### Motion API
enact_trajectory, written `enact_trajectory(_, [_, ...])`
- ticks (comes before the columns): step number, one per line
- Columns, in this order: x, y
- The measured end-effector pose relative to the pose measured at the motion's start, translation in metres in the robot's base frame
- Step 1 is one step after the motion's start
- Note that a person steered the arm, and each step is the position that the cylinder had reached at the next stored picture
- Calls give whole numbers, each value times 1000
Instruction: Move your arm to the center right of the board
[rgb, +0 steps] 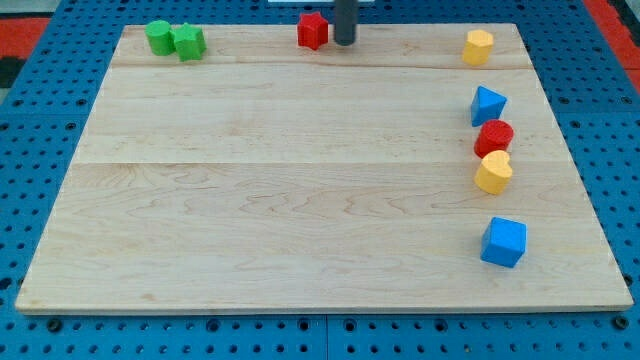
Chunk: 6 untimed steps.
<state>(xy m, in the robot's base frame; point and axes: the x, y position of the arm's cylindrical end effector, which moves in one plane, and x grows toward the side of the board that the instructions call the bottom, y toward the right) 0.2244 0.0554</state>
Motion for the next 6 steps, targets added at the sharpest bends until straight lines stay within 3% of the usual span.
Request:
enact_trajectory(4, [116, 201])
enact_trajectory(6, [200, 200])
